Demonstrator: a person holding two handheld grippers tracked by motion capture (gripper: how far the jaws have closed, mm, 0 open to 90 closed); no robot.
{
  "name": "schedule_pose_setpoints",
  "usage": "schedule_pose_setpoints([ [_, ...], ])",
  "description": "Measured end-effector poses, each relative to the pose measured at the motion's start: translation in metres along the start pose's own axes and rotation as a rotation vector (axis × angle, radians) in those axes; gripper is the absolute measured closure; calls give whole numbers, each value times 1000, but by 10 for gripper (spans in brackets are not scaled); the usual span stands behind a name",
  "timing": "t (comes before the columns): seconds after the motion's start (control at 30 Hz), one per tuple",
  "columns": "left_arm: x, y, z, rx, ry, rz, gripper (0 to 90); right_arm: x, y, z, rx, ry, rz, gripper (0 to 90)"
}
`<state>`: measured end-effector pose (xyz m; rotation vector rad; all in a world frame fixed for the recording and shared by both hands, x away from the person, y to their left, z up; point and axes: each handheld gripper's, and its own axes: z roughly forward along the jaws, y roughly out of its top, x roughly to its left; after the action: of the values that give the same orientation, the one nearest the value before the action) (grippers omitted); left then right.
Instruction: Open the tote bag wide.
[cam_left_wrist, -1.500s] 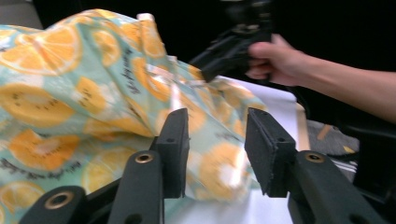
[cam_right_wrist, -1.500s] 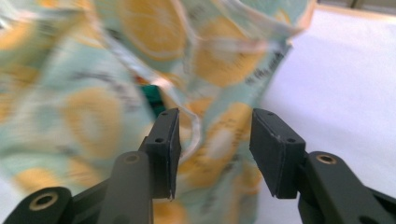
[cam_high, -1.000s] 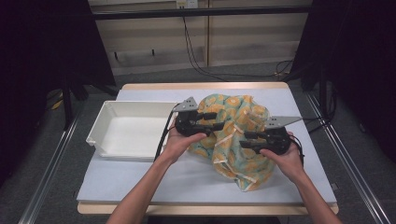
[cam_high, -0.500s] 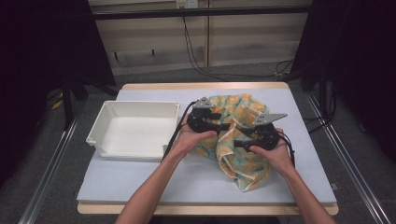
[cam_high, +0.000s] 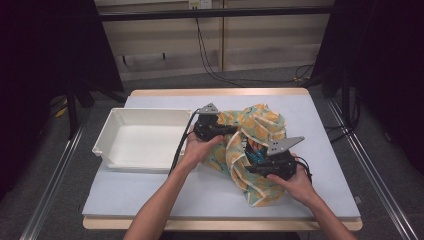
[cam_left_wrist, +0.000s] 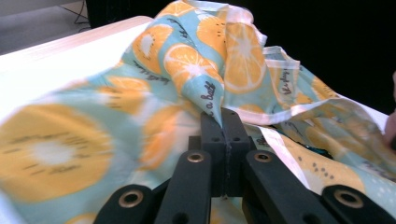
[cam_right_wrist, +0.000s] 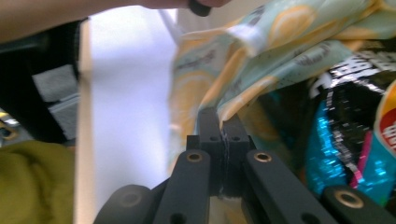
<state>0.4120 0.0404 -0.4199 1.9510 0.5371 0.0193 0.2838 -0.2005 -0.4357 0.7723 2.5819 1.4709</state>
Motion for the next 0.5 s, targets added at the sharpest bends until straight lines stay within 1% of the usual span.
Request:
schedule_pose_setpoints([
  [0.03, 0, 0, 0, 0, 0, 0, 900, 0, 0, 0, 0, 0, 0, 899],
  [0.07, 1, 0, -1, 2, 13, 3, 900, 2, -1, -2, -7, 10, 5, 900],
  [0.1, 2, -1, -2, -2, 10, -11, 900, 4, -2, -3, -9, 17, 8, 900],
  [0.17, 2, -2, -1, 19, 5, 2, 900, 8, -5, -3, 9, 23, -1, 900],
  [0.2, 1, -3, 0, 29, -1, 2, 900, 10, -9, -2, 24, 43, 2, 900],
  [0.23, 0, -4, 1, 38, -1, 5, 900, 10, -9, -2, 24, 43, 2, 900],
  [0.27, 0, -5, 0, 45, 20, 10, 900, 12, -11, -1, 34, 46, 2, 899],
  [0.3, 1, -6, -1, 38, 25, -14, 900, 13, -13, 0, 44, 51, 1, 890],
  [0.33, 0, -6, -5, 41, 25, -12, 900, 14, -21, 2, 54, 53, 17, 878],
  [0.37, 0, -6, -5, 41, 25, -12, 900, 14, -21, 2, 54, 53, 17, 878],
  [0.4, -3, -5, -5, 49, 24, -10, 900, 14, -31, 6, 88, 46, 21, 866],
  [0.43, -5, -4, -5, 58, 23, 2, 900, 14, -31, 6, 88, 46, 21, 866],
  [0.47, -9, 1, -5, 57, 25, 10, 900, 11, -37, 10, 112, 68, 36, 843],
  [0.5, -9, 1, -5, 57, 25, 10, 900, 11, -37, 10, 112, 68, 36, 843],
])
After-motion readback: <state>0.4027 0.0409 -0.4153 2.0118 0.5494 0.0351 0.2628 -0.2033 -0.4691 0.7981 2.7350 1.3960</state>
